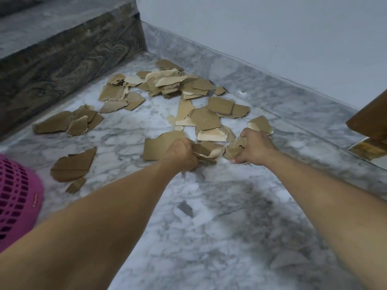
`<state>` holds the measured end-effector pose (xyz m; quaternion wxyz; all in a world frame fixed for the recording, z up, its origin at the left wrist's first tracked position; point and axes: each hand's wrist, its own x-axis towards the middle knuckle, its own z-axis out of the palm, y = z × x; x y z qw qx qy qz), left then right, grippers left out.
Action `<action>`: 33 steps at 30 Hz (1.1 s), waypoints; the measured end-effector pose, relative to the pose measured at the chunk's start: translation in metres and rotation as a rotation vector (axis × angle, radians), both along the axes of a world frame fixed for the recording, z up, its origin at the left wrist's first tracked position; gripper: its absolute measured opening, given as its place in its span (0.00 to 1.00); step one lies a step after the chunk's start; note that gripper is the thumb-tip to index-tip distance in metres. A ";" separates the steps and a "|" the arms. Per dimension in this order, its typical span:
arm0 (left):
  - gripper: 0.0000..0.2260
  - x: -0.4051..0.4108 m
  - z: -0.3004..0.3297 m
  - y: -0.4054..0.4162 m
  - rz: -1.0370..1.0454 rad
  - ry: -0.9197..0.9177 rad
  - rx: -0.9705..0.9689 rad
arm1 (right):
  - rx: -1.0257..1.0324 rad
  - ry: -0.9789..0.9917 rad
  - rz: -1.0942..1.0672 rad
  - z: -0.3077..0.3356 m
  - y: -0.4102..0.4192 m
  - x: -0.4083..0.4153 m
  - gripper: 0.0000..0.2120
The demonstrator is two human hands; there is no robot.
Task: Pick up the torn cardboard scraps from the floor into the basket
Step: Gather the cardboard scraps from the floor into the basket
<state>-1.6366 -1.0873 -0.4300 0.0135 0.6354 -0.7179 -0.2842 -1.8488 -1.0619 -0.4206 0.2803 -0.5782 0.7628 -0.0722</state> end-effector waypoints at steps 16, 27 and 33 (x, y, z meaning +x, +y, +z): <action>0.29 0.048 0.011 -0.003 0.465 0.330 0.080 | -0.085 -0.145 -0.087 0.004 -0.038 0.032 0.30; 0.43 0.055 -0.005 0.000 0.331 -0.239 0.021 | 0.018 0.054 -0.037 -0.010 -0.049 0.054 0.42; 0.40 0.059 -0.005 -0.007 0.356 -0.139 0.081 | 0.062 0.077 -0.054 -0.013 -0.046 0.056 0.41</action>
